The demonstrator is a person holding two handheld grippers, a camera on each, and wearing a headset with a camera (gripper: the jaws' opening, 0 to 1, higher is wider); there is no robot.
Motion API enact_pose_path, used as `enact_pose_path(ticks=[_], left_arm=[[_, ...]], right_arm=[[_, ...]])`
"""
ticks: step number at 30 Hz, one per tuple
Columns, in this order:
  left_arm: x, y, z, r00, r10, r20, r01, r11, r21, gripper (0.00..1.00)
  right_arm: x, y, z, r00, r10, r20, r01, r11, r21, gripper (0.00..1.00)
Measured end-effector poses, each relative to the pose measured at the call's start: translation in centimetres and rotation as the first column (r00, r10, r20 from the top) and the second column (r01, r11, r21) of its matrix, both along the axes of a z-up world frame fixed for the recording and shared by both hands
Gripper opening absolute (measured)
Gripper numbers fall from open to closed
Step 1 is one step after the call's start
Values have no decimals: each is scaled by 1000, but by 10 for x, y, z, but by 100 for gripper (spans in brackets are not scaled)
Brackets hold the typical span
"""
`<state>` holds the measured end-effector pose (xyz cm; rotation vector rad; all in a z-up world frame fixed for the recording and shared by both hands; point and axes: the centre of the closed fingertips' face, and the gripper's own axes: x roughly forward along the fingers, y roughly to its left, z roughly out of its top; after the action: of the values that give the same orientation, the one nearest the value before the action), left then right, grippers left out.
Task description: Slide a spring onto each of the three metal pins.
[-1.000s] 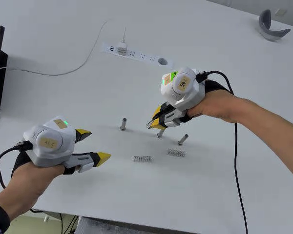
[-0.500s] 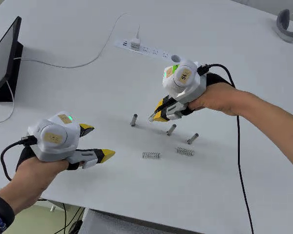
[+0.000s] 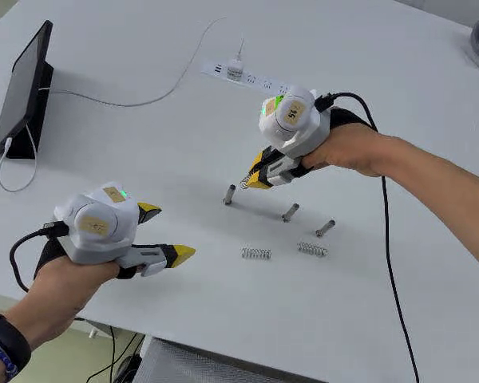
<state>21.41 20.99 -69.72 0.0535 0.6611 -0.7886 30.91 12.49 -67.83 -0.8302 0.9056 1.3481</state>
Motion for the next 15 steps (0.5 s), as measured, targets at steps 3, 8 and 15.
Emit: enact_pose_path(ticks=[3,8,15], left_arm=[[0,0,-1,1000,-1,-2,1,1000,-1,57],[0,-3,0,1000,-3,-3,3,1000,-4,56],[0,-3,0,1000,-4,-5,4,1000,-7,56]], right_arm=[[-2,6,1,1000,10,-2,-10,1000,0,12],[-6,12,0,1000,29,-6,-29,1000,-5,12],[-8,16,-2,999,50,-11,-50,999,-20,12]])
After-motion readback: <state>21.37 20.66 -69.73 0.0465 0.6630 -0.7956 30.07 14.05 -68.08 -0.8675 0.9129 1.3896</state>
